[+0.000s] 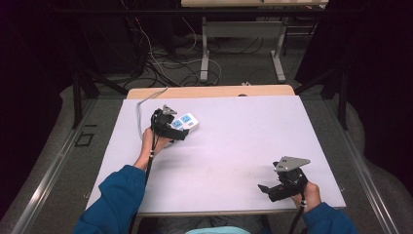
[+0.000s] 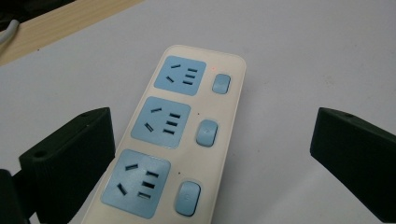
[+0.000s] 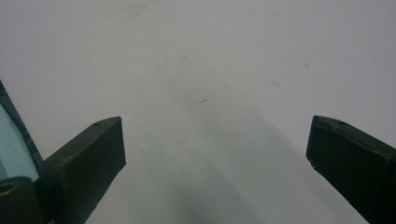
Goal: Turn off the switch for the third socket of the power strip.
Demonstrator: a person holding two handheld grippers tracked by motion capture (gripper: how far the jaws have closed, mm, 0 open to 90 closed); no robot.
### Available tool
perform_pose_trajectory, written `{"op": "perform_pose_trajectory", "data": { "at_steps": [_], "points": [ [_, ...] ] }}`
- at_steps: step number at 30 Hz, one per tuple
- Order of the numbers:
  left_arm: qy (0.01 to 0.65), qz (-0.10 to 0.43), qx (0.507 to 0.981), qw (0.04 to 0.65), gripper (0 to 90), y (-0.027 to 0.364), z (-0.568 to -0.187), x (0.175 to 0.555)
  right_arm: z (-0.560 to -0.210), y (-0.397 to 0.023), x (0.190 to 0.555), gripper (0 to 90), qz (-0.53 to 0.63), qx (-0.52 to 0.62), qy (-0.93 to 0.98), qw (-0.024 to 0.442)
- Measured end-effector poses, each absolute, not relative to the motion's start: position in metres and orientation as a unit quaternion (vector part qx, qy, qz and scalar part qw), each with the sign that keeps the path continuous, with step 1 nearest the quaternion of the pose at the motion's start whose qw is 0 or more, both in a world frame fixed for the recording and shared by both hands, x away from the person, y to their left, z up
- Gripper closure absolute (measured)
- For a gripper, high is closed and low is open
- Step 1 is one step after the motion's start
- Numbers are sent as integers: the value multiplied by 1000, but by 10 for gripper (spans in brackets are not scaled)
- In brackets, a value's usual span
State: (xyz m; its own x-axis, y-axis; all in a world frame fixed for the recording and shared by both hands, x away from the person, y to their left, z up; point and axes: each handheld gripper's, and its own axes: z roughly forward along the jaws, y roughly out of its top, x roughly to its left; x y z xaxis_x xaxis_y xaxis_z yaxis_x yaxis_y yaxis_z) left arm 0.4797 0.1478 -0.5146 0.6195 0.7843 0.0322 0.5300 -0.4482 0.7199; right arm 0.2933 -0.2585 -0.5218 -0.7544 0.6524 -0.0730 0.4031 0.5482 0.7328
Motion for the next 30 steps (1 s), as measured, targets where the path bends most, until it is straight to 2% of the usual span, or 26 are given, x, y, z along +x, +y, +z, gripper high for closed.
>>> {"op": "perform_pose_trajectory", "data": {
  "at_steps": [9, 12, 13, 14, 15, 17, 18, 19, 21, 22, 23, 24, 25, 30],
  "points": [
    [394, 180, 833, 345, 7, 139, -518, 488, -522, -259, 294, 41, 363, 306, 864, 169],
    [395, 178, 834, 343, 45, 137, -518, 490, -523, -259, 293, 41, 365, 310, 861, 169],
    [397, 180, 833, 342, 74, 136, -519, 490, -523, -258, 293, 41, 365, 310, 861, 169],
    [396, 181, 832, 343, 147, 136, -519, 491, -523, -258, 293, 41, 365, 310, 861, 169],
    [394, 179, 834, 344, 147, 135, -519, 492, -523, -258, 293, 41, 365, 310, 861, 169],
    [394, 176, 833, 345, 231, 134, -519, 493, -523, -258, 293, 42, 365, 310, 861, 169],
    [394, 175, 833, 345, 231, 133, -519, 493, -523, -258, 293, 42, 365, 310, 861, 169],
    [394, 176, 833, 345, 312, 133, -520, 494, -523, -259, 294, 42, 364, 305, 863, 172],
    [396, 177, 832, 347, 346, 131, -521, 495, -523, -259, 294, 42, 363, 306, 863, 172],
    [396, 179, 831, 349, 437, 131, -522, 496, -523, -258, 293, 42, 364, 311, 862, 169],
    [397, 177, 829, 352, 437, 130, -523, 497, -523, -258, 293, 42, 364, 311, 862, 169],
    [400, 178, 829, 349, 506, 130, -523, 498, -523, -259, 294, 42, 364, 310, 862, 170],
    [401, 177, 826, 354, 506, 130, -524, 498, -523, -259, 294, 42, 364, 310, 862, 170],
    [401, 177, 822, 364, 702, 133, -525, 502, -524, -259, 294, 43, 366, 306, 861, 175]
  ]
}}
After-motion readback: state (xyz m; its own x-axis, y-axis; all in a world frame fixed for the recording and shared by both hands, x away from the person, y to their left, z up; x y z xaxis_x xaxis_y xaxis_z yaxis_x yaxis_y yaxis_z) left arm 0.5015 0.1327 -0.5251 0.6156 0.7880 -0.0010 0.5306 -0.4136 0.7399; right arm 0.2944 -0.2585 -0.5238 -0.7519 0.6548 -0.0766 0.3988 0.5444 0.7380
